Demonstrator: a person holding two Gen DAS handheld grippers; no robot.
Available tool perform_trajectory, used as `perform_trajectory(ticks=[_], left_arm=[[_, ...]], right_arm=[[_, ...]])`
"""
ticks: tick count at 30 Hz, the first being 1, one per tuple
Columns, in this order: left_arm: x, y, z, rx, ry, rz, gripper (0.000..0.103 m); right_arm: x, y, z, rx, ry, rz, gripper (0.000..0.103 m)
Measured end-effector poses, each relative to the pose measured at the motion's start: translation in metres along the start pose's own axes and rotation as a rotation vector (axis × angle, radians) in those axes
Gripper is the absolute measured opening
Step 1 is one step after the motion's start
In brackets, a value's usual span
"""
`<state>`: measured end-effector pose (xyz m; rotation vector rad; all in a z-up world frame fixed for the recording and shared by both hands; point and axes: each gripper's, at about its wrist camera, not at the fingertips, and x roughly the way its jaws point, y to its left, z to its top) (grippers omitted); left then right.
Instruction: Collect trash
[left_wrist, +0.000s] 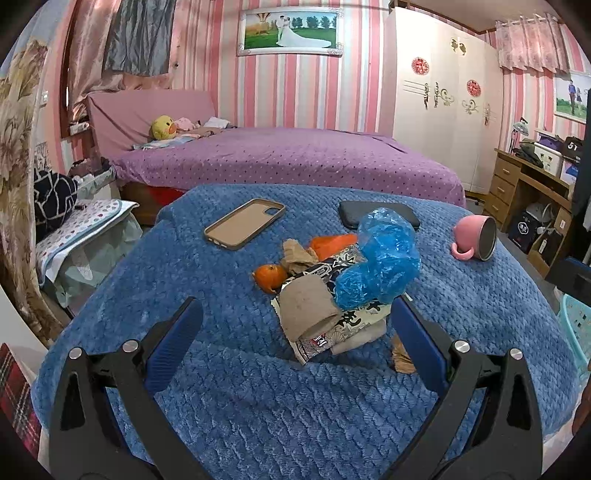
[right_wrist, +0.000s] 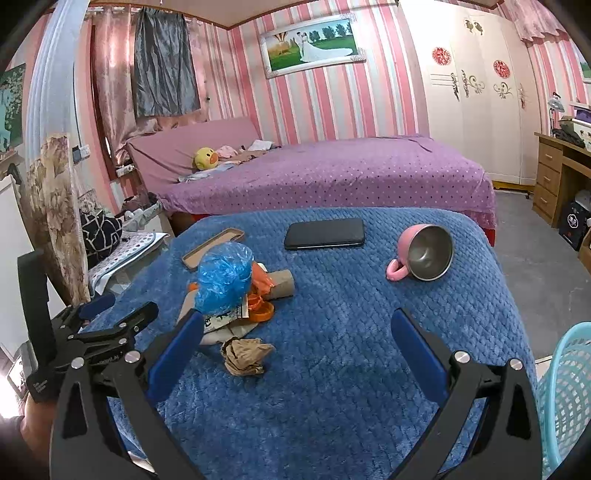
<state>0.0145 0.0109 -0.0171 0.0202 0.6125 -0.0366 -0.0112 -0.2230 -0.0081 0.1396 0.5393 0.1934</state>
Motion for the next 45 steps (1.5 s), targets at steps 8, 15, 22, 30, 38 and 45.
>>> perform_trajectory(ticks=[8,15,22,30,38,45], left_arm=[[-0.005,0.000,0.001,0.010,-0.007,0.014,0.098],[-0.033,0.016,0.004,-0.038,-0.003,0.012,0.098],[-0.069,0.024,0.002,-0.025,-0.061,0.003,0.098],[-0.066,0.028,0.003,-0.050,-0.083,-0.003,0.098],[-0.060,0.026,0.005,-0.065,-0.090,-0.020,0.098],[-0.063,0.024,0.004,-0.075,-0.104,-0.020,0.098]], right_arm=[[-0.002,0.004,0.000,0.006,0.012,-0.062,0.099],[-0.039,0.019,-0.004,0.006,-0.039,-0.044,0.099],[-0.067,0.004,0.002,0.106,-0.090,-0.010,0.099],[-0.080,-0.012,0.011,0.173,-0.138,0.020,0.099],[-0.072,-0.012,0.009,0.170,-0.132,0.054,0.099],[-0.076,-0.011,0.008,0.194,-0.137,0.094,0.099]])
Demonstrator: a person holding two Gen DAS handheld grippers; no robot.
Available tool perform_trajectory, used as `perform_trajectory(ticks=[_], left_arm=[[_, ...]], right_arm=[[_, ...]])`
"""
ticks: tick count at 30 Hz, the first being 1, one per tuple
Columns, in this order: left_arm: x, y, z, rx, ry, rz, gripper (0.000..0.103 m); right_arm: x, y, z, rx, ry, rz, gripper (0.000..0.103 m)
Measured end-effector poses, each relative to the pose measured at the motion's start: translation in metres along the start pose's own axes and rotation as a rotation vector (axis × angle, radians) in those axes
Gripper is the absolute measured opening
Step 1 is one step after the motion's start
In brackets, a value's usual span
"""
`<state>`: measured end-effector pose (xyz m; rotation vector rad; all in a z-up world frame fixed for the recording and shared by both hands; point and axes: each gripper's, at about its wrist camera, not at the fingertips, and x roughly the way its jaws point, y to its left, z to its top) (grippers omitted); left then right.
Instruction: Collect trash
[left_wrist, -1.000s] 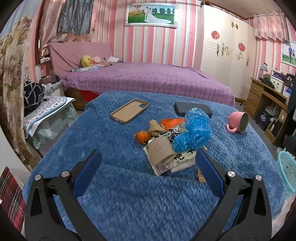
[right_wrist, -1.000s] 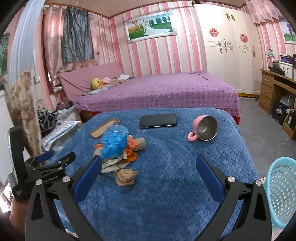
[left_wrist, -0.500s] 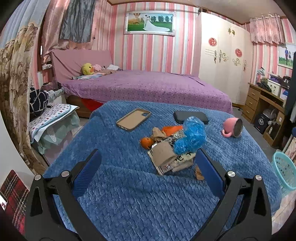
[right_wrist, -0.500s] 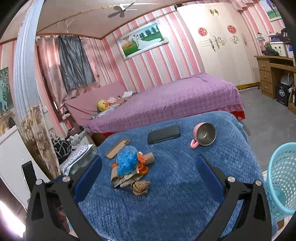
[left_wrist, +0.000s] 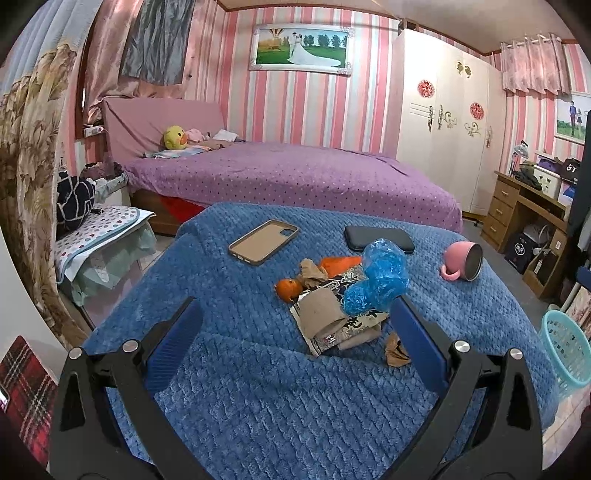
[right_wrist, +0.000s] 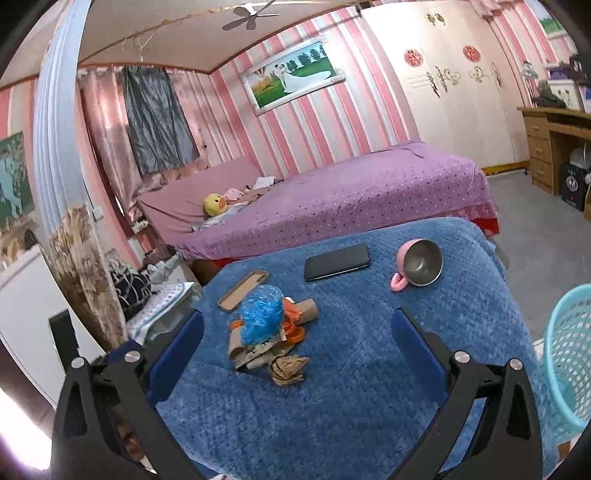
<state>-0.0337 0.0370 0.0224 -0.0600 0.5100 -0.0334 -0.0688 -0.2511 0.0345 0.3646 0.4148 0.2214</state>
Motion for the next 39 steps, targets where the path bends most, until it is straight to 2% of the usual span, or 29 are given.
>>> perform_trajectory(ticks=[4,9,11,12,13,14,15,16,17,18,20,21,22,25,27,29,33,36,39], left_arm=[[-0.003,-0.001,-0.001,0.007,-0.012,-0.004,0.098],[-0.002,-0.001,0.003,-0.039,-0.039,-0.013,0.098],[0.002,-0.008,0.003,-0.030,-0.083,0.044,0.098],[0.008,-0.014,0.001,0.006,-0.098,0.091,0.098],[0.015,-0.018,0.000,0.030,-0.091,0.122,0.098],[0.025,-0.019,0.002,0.038,-0.049,0.147,0.098],[0.032,-0.018,0.005,0.015,-0.005,0.136,0.098],[0.034,-0.015,0.010,-0.019,0.009,0.080,0.098],[0.033,-0.015,0.017,-0.011,-0.005,0.049,0.098],[0.036,-0.020,0.028,0.044,-0.015,0.047,0.098],[0.042,-0.024,0.041,0.095,0.011,0.031,0.098],[0.044,-0.023,0.047,0.092,0.014,0.005,0.098],[0.047,-0.019,0.051,0.082,0.008,-0.012,0.098],[0.055,-0.006,0.053,0.055,-0.033,0.046,0.098],[0.063,0.004,0.050,0.062,-0.013,0.068,0.098],[0.066,0.015,0.051,0.037,-0.039,0.110,0.098],[0.079,0.023,0.047,-0.006,-0.024,0.111,0.098],[0.098,0.015,0.038,0.033,0.043,0.111,0.098],[0.111,0.005,0.032,0.110,0.075,0.128,0.098]], right_arm=[[-0.003,0.016,-0.007,-0.095,-0.027,-0.030,0.099],[0.025,0.015,-0.023,-0.199,0.020,-0.064,0.099],[0.040,0.007,-0.034,-0.228,0.003,-0.101,0.099],[0.050,0.001,-0.045,-0.256,-0.004,-0.130,0.099],[0.056,-0.005,-0.057,-0.277,0.005,-0.157,0.099],[0.060,-0.015,-0.067,-0.274,0.021,-0.192,0.099],[0.057,-0.025,-0.074,-0.251,0.029,-0.224,0.099],[0.052,-0.027,-0.076,-0.267,0.020,-0.235,0.099],[0.046,-0.023,-0.074,-0.327,-0.011,-0.237,0.099],[0.042,-0.020,-0.068,-0.348,-0.044,-0.246,0.099],[0.044,-0.015,-0.047,-0.307,-0.039,-0.212,0.099],[0.052,-0.014,-0.032,-0.273,-0.008,-0.176,0.099],[0.059,-0.010,-0.019,-0.257,0.002,-0.178,0.099],[0.078,0.010,0.007,-0.283,0.000,-0.169,0.099],[0.093,0.021,0.013,-0.310,-0.005,-0.165,0.099],[0.106,0.023,0.012,-0.290,-0.018,-0.152,0.099],[0.139,0.028,0.002,-0.221,0.035,-0.112,0.099],[0.167,0.041,-0.016,-0.251,0.110,-0.125,0.099],[0.190,0.055,-0.031,-0.319,0.172,-0.104,0.099]])
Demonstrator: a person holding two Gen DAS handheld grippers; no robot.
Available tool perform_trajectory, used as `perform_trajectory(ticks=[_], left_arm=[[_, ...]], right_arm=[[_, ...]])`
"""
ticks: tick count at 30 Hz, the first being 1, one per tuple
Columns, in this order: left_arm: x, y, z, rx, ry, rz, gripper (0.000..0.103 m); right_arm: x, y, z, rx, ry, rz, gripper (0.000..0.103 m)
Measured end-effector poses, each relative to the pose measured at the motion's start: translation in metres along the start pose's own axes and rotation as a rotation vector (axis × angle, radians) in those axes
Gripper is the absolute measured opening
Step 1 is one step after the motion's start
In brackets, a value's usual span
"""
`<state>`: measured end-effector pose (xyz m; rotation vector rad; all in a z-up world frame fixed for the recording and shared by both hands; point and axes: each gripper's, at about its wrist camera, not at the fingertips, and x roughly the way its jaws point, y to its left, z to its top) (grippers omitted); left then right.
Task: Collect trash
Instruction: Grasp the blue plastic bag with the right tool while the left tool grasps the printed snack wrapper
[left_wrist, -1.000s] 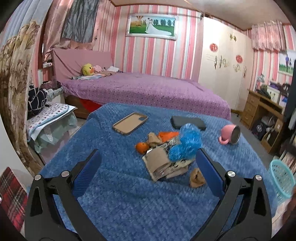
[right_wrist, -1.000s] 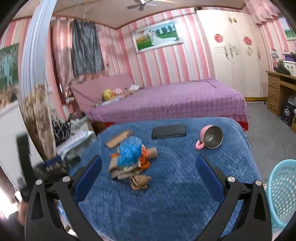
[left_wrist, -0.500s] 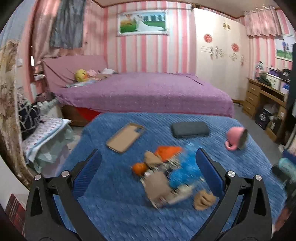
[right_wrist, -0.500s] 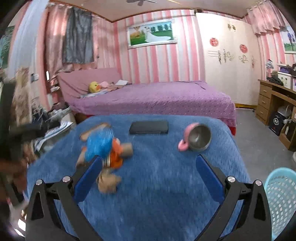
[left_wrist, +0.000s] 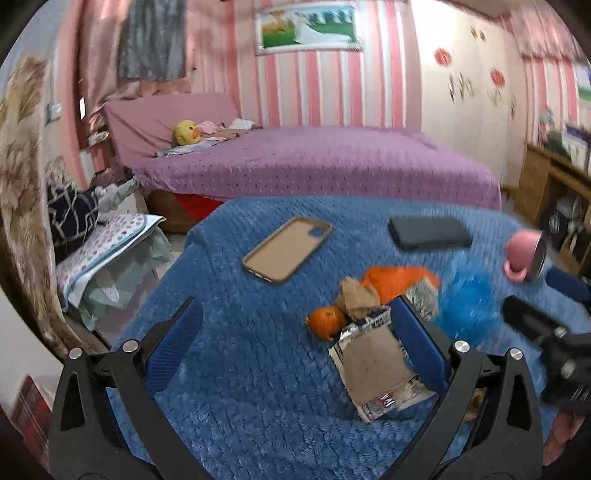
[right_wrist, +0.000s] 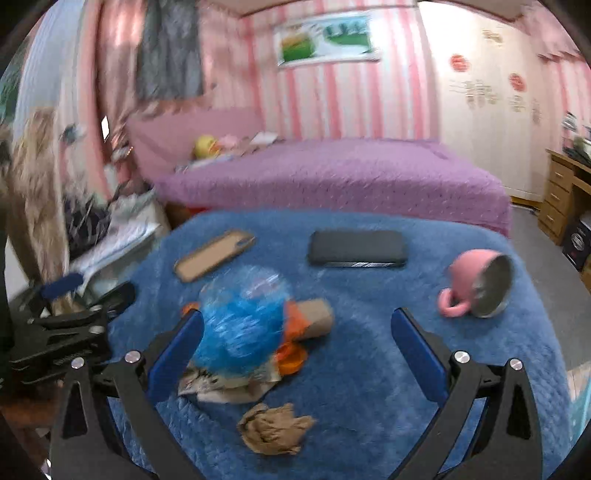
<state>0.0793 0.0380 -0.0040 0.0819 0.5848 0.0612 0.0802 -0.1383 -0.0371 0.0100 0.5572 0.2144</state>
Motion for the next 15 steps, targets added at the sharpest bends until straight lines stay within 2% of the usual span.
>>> perform_trajectory(ticks=[3,6,11,13,14,15], left_arm=[[0.008,-0.004,-0.003,0.055,0.008,0.061,0.098],[0.017,0.002,-0.007,0.044,0.038,0.053,0.098],[0.022,0.009,-0.010,0.065,0.051,0.086,0.098],[0.024,0.013,-0.012,0.066,0.060,0.099,0.098],[0.026,0.015,-0.013,0.064,0.066,0.109,0.098],[0.028,0.017,-0.013,0.060,0.077,0.121,0.098]], right_arm=[[0.017,0.005,-0.001,-0.018,0.030,-0.009,0.099],[0.029,0.002,0.000,0.017,0.061,0.017,0.099],[0.039,0.005,0.001,0.029,0.079,0.045,0.097],[0.045,0.010,-0.001,0.017,0.098,0.062,0.087],[0.050,0.012,-0.002,0.012,0.115,0.079,0.072],[0.056,0.015,-0.004,0.007,0.145,0.107,0.043]])
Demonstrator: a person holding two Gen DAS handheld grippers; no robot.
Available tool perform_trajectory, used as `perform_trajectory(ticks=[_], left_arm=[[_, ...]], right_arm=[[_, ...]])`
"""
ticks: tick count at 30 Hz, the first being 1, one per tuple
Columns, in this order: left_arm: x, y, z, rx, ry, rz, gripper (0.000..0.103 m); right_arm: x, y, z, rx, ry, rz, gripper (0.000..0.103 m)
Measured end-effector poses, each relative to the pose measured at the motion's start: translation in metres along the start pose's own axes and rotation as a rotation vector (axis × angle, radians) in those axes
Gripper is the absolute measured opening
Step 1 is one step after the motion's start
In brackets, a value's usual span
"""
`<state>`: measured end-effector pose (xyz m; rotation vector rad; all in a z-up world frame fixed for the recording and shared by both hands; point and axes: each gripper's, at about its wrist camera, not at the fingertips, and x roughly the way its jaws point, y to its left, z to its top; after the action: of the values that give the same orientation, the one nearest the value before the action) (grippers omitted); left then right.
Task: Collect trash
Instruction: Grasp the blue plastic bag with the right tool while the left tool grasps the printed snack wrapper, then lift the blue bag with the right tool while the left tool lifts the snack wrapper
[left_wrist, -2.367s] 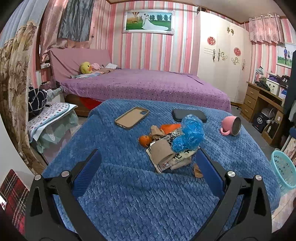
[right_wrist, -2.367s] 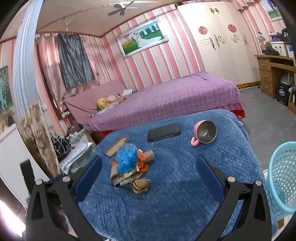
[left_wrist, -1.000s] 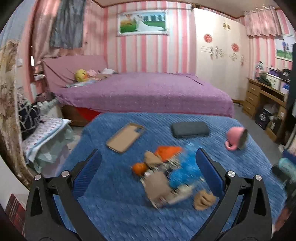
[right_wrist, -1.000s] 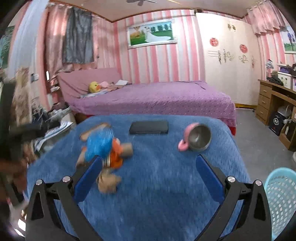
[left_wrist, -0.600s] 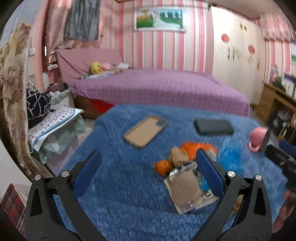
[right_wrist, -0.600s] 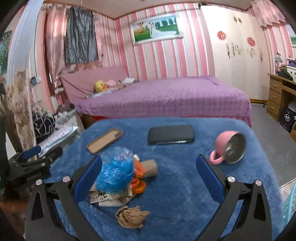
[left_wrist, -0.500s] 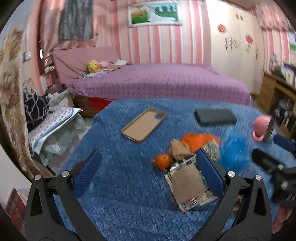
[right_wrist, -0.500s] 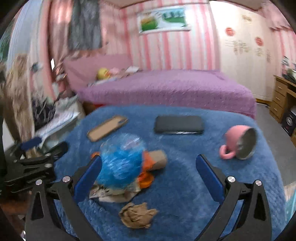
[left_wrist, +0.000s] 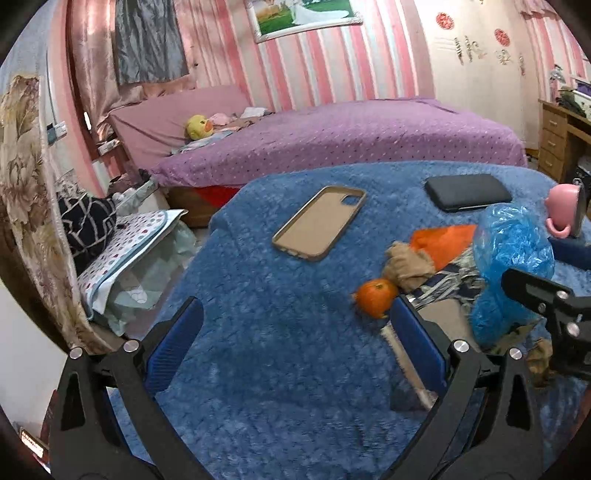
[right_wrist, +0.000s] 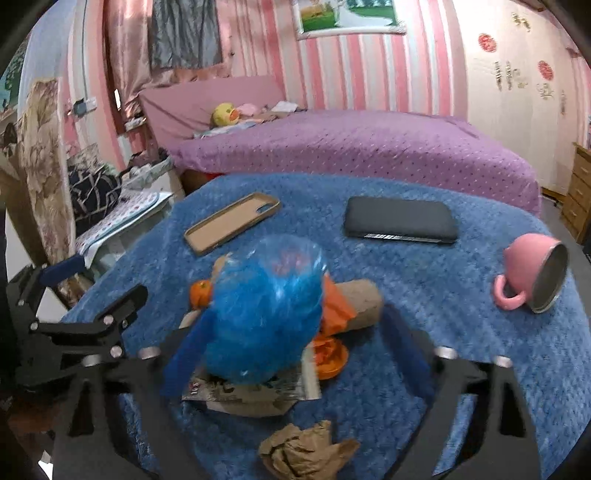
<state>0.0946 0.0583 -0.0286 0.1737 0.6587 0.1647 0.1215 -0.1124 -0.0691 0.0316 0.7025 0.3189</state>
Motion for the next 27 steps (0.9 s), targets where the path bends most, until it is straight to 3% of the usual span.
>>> perform_trajectory(ticks=[1,5,11,15,20,23,24,26,27], left_arm=[[0.002,0.001,-0.001,-0.007,0.004,0.002,0.098],[0.006,0.007,-0.002,-0.067,0.019,-0.020,0.098],[-0.021,-0.019,0.010,-0.106,-0.075,-0.173,0.098],[-0.033,-0.067,0.009,0.011,-0.105,-0.239,0.098],[-0.027,-0.128,-0.010,0.241,-0.084,-0.199,0.098],[-0.018,-0.135,-0.015,0.265,-0.043,-0.162,0.097],[-0.014,-0.132,-0.014,0.250,-0.027,-0.157,0.094],[-0.005,-0.121,-0.011,0.193,0.021,-0.185,0.076],[-0.004,-0.118,-0.010,0.174,0.037,-0.208,0.052]], right_arm=[[0.003,0.000,-0.002,-0.001,0.020,0.015,0.028],[-0.027,-0.009,0.004,0.025,-0.074,0.022,0.024],[-0.112,-0.065,0.009,0.148,-0.266,-0.044,0.024],[-0.134,-0.102,-0.001,0.209,-0.283,-0.132,0.025],[-0.142,-0.126,-0.007,0.221,-0.260,-0.144,0.025],[-0.145,-0.129,-0.007,0.217,-0.250,-0.133,0.025],[-0.146,-0.130,-0.009,0.218,-0.250,-0.134,0.025],[-0.146,-0.132,-0.009,0.215,-0.247,-0.123,0.025],[-0.147,-0.132,-0.009,0.212,-0.248,-0.122,0.025]])
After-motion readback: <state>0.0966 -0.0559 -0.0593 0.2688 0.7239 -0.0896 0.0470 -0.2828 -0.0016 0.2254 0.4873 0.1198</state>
